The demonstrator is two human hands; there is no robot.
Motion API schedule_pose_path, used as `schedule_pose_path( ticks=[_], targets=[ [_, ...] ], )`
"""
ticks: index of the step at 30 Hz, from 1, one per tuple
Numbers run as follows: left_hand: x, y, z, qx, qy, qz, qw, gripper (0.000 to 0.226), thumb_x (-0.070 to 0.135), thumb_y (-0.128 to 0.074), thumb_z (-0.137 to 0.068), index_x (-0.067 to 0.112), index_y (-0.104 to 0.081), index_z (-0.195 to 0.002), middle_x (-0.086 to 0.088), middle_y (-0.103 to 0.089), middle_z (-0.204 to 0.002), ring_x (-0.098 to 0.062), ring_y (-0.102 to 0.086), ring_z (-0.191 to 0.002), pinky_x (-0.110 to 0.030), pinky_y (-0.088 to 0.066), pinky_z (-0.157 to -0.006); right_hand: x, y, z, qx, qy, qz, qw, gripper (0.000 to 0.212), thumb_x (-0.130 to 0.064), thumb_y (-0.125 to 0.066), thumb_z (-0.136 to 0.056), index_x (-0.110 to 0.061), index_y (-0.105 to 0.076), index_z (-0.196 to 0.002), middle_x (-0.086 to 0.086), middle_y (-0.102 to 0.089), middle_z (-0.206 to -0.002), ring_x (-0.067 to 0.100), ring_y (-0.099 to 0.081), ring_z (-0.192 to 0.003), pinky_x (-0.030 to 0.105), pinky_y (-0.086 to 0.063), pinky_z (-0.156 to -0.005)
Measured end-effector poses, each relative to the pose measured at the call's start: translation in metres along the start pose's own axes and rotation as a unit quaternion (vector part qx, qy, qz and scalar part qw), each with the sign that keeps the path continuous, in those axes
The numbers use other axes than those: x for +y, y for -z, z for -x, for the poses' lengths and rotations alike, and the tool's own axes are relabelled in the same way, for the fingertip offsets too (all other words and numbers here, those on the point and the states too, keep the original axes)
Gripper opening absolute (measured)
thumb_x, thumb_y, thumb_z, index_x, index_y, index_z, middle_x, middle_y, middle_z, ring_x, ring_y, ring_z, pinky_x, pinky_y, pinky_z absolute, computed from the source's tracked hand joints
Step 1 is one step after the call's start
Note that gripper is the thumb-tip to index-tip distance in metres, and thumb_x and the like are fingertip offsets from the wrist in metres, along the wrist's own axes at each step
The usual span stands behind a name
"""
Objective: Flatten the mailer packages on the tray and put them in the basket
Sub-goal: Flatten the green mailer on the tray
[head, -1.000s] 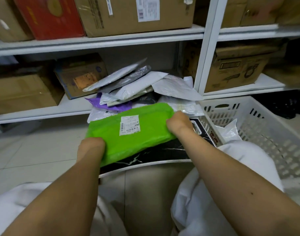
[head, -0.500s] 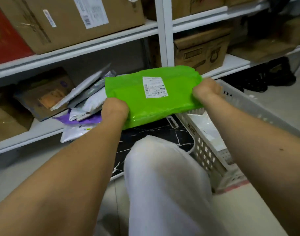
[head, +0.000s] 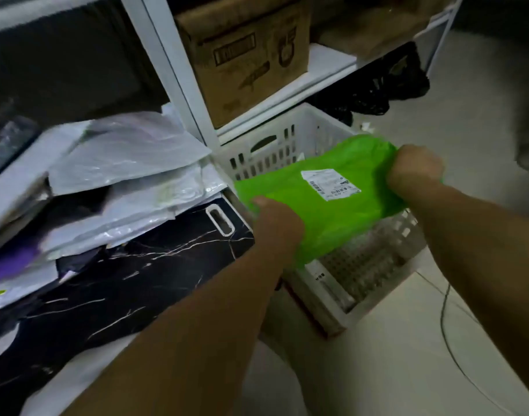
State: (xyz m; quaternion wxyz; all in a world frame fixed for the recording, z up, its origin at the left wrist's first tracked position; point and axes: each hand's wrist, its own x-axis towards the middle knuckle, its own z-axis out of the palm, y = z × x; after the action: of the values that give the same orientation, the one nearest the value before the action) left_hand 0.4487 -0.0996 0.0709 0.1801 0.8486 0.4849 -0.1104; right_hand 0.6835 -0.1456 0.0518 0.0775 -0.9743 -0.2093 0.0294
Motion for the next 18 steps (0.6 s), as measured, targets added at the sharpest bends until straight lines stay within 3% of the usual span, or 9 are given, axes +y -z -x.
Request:
schedule_pose_path(
  ticks=[2,6,11,12,14,15,16,18],
  targets=[
    [0.003,-0.016,-0.010,0.002,0.003,0.043,0.999,0.059,0.010,-0.043,-0.096,0.007,-0.018,-0.149,-0.017,-0.053,-0.131,-0.036,-0.050,-0.122,-0.040,-0.040,-0.094,0.005,-0.023,-0.014,-0.027,0.021,0.005,0.999,0.030,-0.007,-0.053,-0.092,0.001,-0.061,-0.120,0.022,-0.060,-0.124,0.040,-0.056,-0.117,0.043,-0.047,-0.095],
    [0.017,-0.035,-0.024,-0.083,-0.081,-0.057,0.992,0.033,0.017,-0.045,-0.095,0.008,-0.049,-0.127,-0.014,-0.051,-0.133,-0.032,-0.050,-0.122,-0.039,-0.042,-0.097,0.002,-0.077,-0.021,-0.137,0.071,0.079,0.985,0.051,-0.028,-0.061,-0.089,-0.005,-0.051,-0.134,0.018,-0.050,-0.138,0.036,-0.048,-0.128,0.045,-0.039,-0.105],
    [0.025,-0.056,-0.038,-0.185,-0.141,-0.167,0.958,0.027,0.017,-0.050,-0.092,0.010,-0.058,-0.116,-0.010,-0.056,-0.124,-0.030,-0.054,-0.115,-0.041,-0.042,-0.092,0.020,-0.134,-0.017,-0.215,0.059,0.159,0.962,0.051,-0.037,-0.058,-0.092,-0.014,-0.051,-0.138,0.011,-0.051,-0.139,0.029,-0.047,-0.130,0.040,-0.041,-0.104],
    [0.025,-0.061,-0.040,-0.201,-0.148,-0.177,0.952,0.026,0.018,-0.049,-0.092,0.012,-0.057,-0.116,-0.009,-0.056,-0.123,-0.029,-0.053,-0.115,-0.042,-0.040,-0.094,0.027,-0.149,-0.015,-0.234,0.060,0.180,0.953,0.059,-0.044,-0.059,-0.090,-0.014,-0.049,-0.140,0.011,-0.049,-0.140,0.029,-0.047,-0.130,0.039,-0.040,-0.104],
    [0.025,-0.068,-0.044,-0.233,-0.172,-0.202,0.936,0.023,0.019,-0.046,-0.093,0.013,-0.056,-0.112,-0.008,-0.055,-0.122,-0.029,-0.052,-0.115,-0.046,-0.038,-0.097,0.035,-0.173,-0.010,-0.274,0.034,0.186,0.943,0.095,-0.059,-0.066,-0.081,-0.009,-0.025,-0.151,0.019,-0.031,-0.151,0.036,-0.036,-0.137,0.044,-0.038,-0.107],
    [0.025,-0.071,-0.047,-0.249,-0.181,-0.211,0.927,0.019,0.018,-0.044,-0.093,0.013,-0.055,-0.108,-0.009,-0.055,-0.121,-0.030,-0.052,-0.115,-0.049,-0.039,-0.098,0.035,-0.172,-0.001,-0.292,-0.001,0.173,0.941,0.109,-0.057,-0.070,-0.079,-0.006,-0.009,-0.154,0.024,-0.014,-0.156,0.042,-0.027,-0.140,0.049,-0.036,-0.108],
    [0.025,-0.072,-0.049,-0.264,-0.186,-0.217,0.921,0.015,0.017,-0.043,-0.094,0.012,-0.055,-0.103,-0.010,-0.055,-0.118,-0.030,-0.053,-0.115,-0.051,-0.039,-0.099,0.035,-0.184,0.000,-0.275,-0.031,0.149,0.949,0.110,-0.048,-0.071,-0.082,-0.006,0.000,-0.154,0.026,0.000,-0.157,0.047,-0.021,-0.141,0.053,-0.035,-0.108],
    [0.023,-0.070,-0.054,-0.257,-0.186,-0.218,0.923,0.016,0.019,-0.045,-0.094,0.011,-0.056,-0.102,-0.011,-0.055,-0.116,-0.031,-0.052,-0.117,-0.054,-0.037,-0.102,0.024,-0.191,0.009,-0.269,-0.062,0.126,0.953,0.084,-0.031,-0.056,-0.096,-0.010,0.002,-0.154,0.024,0.003,-0.158,0.049,-0.020,-0.140,0.059,-0.034,-0.107]
  ],
)
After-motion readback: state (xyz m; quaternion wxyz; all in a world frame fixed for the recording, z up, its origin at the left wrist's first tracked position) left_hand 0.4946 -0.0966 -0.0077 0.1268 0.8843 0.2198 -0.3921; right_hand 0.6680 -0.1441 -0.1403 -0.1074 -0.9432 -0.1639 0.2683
